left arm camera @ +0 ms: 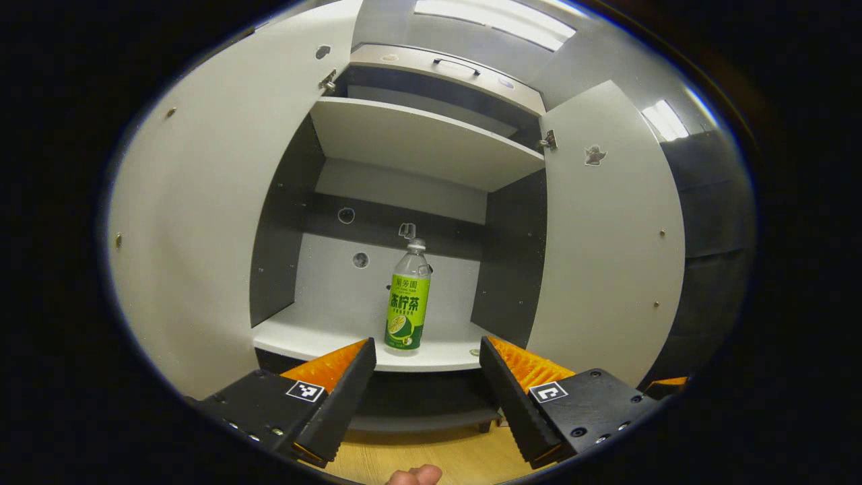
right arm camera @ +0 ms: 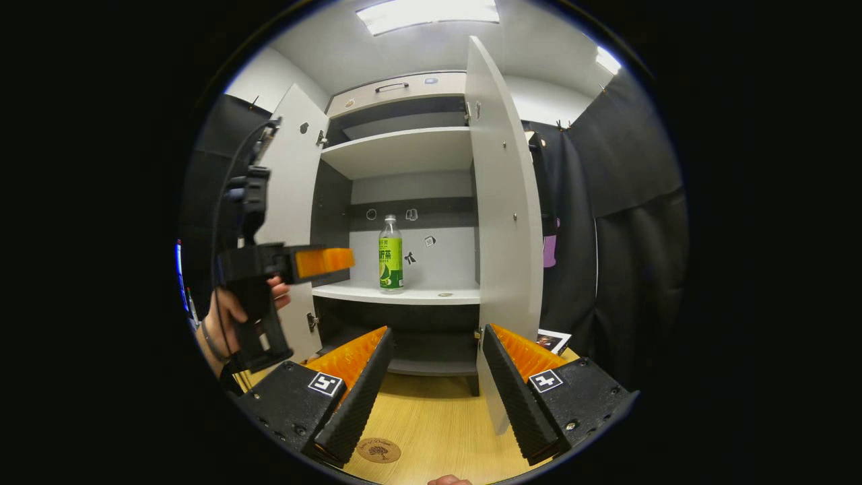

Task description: Grasp the bottle in the cabinet with the left hand and place it on the coaster, then close the right door with the right hand and the left door with the left hand.

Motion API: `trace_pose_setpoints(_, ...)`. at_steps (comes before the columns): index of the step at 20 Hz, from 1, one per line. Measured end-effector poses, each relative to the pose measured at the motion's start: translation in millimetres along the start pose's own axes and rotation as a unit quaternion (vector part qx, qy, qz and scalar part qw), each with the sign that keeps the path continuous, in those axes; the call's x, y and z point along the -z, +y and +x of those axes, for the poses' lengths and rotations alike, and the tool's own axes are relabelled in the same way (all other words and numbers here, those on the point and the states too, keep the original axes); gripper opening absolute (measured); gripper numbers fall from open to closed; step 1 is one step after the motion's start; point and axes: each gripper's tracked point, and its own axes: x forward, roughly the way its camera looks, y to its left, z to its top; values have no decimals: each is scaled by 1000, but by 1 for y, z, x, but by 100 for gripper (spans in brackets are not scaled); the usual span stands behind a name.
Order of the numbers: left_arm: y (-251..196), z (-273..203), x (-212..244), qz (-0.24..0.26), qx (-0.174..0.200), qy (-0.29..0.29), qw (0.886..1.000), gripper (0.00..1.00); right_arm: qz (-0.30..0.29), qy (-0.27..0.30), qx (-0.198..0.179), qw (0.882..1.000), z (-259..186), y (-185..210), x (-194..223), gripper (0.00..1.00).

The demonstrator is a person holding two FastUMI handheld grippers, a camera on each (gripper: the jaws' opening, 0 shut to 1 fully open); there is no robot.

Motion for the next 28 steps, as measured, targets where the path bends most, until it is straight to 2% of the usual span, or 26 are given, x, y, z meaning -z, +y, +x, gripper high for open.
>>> trace_pose_setpoints(5,10,80,-22,14,-11,-7,1000,94,1,7,23,1000,4,-14,1,83)
trace_pose_setpoints(12,35,171,-8,36,-37,18,999,94,-4,9,61,998,11,-37,-5,83)
trace_pose_setpoints(13,37,179,-6,37,-40,21,998,89,-5,10,63,998,13,-38,-4,83)
trace_pose_setpoints(14,38,186,-4,37,-39,24,998,95,-7,12,65,998,15,-40,-4,83)
trace_pose_setpoints(15,38,193,-3,40,-39,26,998,94,-7,12,66,998,17,-41,-3,83)
trace_pose_setpoints(20,42,208,-7,66,-51,18,996,94,-3,10,67,998,24,-45,-3,83)
trace_pose_setpoints(21,45,208,-12,70,-56,12,996,90,-1,9,67,998,24,-45,-3,83)
trace_pose_setpoints(22,48,214,-11,71,-57,11,996,77,0,9,67,998,25,-46,-4,83)
trace_pose_setpoints(26,47,201,-14,59,-44,14,997,73,-2,8,68,998,26,-48,-4,83)
trace_pose_setpoints(28,43,191,-19,53,-32,12,998,77,-2,7,67,998,26,-48,-4,83)
